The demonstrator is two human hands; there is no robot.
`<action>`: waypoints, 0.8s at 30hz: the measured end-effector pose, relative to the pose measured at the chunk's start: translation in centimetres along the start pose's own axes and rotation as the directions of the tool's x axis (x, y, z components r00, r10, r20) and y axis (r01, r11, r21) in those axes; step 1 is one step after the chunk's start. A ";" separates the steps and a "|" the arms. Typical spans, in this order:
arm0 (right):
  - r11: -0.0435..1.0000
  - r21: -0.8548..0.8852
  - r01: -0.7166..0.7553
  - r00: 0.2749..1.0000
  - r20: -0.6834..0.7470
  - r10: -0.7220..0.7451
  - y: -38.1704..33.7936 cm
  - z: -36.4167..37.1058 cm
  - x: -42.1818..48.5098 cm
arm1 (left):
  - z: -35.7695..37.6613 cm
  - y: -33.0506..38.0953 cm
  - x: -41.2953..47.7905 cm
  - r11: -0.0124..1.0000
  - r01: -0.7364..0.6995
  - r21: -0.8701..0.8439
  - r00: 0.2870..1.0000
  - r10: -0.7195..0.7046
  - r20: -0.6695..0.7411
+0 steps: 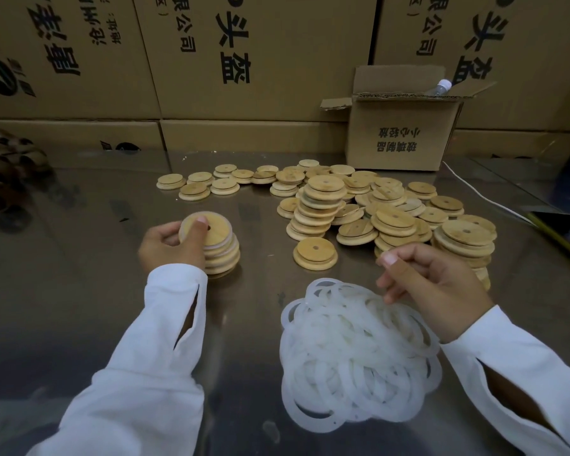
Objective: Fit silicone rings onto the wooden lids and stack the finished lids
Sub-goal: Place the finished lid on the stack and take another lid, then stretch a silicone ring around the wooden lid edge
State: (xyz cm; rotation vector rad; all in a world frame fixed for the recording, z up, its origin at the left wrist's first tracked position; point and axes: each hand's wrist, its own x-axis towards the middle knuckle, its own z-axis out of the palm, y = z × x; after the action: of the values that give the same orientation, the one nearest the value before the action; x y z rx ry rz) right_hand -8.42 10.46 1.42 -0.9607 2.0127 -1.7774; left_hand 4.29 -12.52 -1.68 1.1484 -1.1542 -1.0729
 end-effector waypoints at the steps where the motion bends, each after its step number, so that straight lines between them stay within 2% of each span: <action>1: 1.000 -0.004 -0.004 1.000 -0.005 0.004 0.0 0.0 0.0 | 0.1 -0.2 0.1 0.999 0.027 0.028 1.000 -0.027 0.013; 4: 1.000 -0.020 -0.012 1.000 -0.012 0.012 0.2 -0.1 0.1 | 0.1 -0.5 0.4 0.994 0.088 0.062 0.995 -0.091 0.032; 7: 1.000 -0.028 -0.013 1.000 -0.027 0.012 0.4 -0.1 0.2 | 0.3 -0.3 0.3 0.993 0.063 0.105 0.998 -0.065 0.013; 9: 0.999 -0.046 -0.012 0.999 -0.038 0.010 0.6 -0.2 0.3 | 0.3 0.4 -0.2 0.993 -0.014 0.120 1.000 0.017 -0.023; 11: 0.997 -0.076 -0.010 0.998 -0.059 0.006 0.8 -0.3 0.5 | 0.4 1.4 -1.2 0.981 -0.164 0.099 0.985 0.169 -0.035; 14: 0.973 -0.228 0.024 0.980 -0.185 -0.067 1.6 -1.0 1.0 | 0.7 3.1 -3.7 0.927 -0.370 -0.069 0.925 0.374 0.072; 15: 0.946 -0.322 0.043 0.959 -0.252 -0.129 1.7 -1.5 1.2 | 0.8 3.5 -4.7 0.907 -0.392 -0.157 0.901 0.412 0.133; 17: 0.861 -0.505 0.056 0.892 -0.362 -0.271 1.9 -2.7 1.7 | 1.2 3.8 -6.7 0.899 -0.311 -0.310 0.866 0.402 0.297; 19: 0.765 -0.644 -0.007 0.835 -0.425 -0.350 2.4 -4.1 2.3 | 1.4 3.6 -8.3 0.924 -0.165 -0.344 0.802 0.329 0.499; 20: 0.733 -0.678 -0.058 0.824 -0.447 -0.348 2.7 -4.7 2.6 | 1.5 3.3 -8.8 0.943 -0.119 -0.312 0.739 0.294 0.606; 22: 0.715 -0.682 -0.155 0.842 -0.470 -0.266 3.1 -5.4 3.2 | 1.8 2.6 -9.7 0.976 -0.110 -0.189 0.578 0.218 0.787; 24: 0.720 -0.647 -0.253 0.874 -0.472 -0.118 3.7 -5.9 3.7 | 2.0 2.0 -10.2 0.981 -0.176 -0.082 0.471 0.157 0.868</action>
State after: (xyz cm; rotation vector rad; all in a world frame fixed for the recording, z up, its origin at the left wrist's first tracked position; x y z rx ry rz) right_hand -15.83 12.63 -0.18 -0.5966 3.1307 -1.2782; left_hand 1.30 -2.41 -0.72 0.3923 -2.0314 -1.5531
